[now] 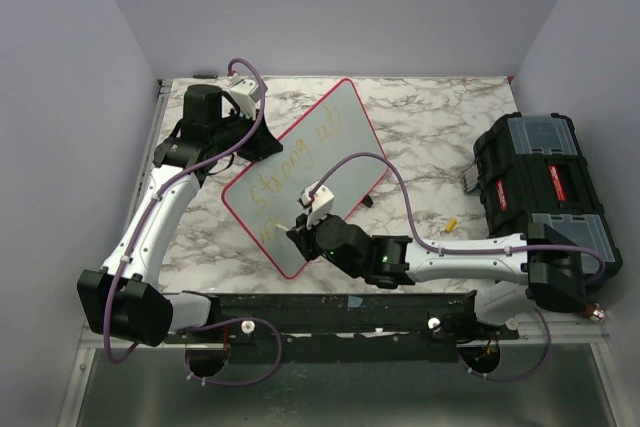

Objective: Write a sentence on the whiteboard

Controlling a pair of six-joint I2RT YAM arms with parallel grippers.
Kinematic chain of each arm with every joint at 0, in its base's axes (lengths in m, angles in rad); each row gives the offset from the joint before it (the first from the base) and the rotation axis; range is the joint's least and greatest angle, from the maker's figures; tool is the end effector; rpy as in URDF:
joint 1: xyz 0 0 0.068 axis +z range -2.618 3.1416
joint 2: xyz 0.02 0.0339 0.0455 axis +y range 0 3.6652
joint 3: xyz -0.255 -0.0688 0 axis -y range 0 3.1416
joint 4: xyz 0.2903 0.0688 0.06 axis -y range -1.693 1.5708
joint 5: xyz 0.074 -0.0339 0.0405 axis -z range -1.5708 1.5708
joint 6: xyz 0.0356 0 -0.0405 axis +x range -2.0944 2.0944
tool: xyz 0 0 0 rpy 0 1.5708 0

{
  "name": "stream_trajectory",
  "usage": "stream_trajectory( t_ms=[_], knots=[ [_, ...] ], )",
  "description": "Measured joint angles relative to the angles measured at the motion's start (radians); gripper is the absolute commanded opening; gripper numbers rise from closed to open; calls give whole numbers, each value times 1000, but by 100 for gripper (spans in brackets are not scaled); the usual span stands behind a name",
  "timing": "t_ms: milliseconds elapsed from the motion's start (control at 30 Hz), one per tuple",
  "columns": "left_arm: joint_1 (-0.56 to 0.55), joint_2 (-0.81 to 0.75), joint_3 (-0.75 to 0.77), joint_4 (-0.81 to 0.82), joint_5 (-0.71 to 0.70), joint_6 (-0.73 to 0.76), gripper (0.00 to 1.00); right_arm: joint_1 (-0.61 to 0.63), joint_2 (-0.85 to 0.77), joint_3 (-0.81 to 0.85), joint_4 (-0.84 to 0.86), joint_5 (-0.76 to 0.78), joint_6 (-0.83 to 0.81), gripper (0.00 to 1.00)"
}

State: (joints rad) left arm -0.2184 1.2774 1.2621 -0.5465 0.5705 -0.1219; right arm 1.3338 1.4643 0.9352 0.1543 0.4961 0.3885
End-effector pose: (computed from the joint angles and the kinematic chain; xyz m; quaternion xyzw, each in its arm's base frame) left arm 0.3135 -0.0893 0.3578 0.1764 0.8325 -0.3213 0.4154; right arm 0.1038 0.3574 0.2338 -0.2417 0.7763 0.2818 0.5095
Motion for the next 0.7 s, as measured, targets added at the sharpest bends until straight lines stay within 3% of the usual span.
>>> stream_trajectory(
  t_ms=[700],
  knots=[
    [0,0,0,1,-1,2,0,0,0,1,-42,40,8,1]
  ],
)
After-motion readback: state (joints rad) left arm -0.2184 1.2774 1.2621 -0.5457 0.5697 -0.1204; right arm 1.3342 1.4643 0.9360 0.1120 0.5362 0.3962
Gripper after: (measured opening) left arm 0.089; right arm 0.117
